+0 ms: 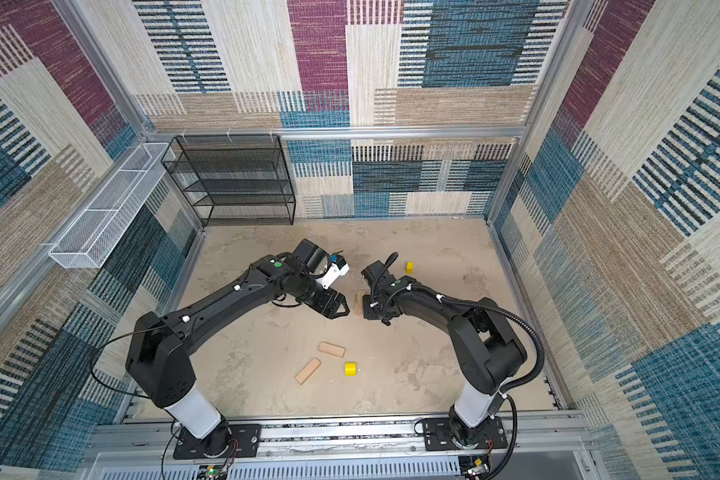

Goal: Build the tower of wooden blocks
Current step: 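Lower the held block upright beside the standing plank at the stack, then open the right gripper to release the block against the stack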

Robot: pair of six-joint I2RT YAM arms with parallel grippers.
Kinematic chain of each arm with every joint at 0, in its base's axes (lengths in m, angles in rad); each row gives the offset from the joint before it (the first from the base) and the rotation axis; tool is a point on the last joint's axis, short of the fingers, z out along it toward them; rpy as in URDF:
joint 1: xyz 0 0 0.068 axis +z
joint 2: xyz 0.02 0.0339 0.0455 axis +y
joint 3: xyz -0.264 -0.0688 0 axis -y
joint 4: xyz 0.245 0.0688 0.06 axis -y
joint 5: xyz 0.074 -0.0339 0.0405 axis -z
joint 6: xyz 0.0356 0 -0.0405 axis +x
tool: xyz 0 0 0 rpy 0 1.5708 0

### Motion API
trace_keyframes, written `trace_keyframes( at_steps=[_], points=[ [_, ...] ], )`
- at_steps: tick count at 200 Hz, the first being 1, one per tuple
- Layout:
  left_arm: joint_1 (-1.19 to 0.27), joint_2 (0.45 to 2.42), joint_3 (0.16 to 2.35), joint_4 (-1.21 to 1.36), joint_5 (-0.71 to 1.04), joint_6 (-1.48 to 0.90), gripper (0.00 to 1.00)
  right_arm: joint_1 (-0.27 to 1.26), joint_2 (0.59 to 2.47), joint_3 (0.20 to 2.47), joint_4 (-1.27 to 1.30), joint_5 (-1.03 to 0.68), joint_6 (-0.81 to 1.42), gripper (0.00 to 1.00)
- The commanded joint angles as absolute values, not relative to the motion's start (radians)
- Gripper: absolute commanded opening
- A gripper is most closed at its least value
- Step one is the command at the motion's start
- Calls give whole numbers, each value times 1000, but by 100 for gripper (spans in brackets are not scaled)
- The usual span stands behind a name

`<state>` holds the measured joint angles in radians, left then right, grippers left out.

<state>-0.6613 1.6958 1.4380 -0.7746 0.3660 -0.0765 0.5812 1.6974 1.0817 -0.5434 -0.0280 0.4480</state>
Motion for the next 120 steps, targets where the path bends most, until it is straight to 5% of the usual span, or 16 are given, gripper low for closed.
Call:
trace_keyframes(
  at_steps=[1,120],
  points=[
    [-660,1694,1445,-783,363,-65,76,581,1700,1091,-543,-44,448,36],
    [-659,1695,1446,-785,363,-64,76,580,1680,1093,-569,-29,442,42]
  ],
)
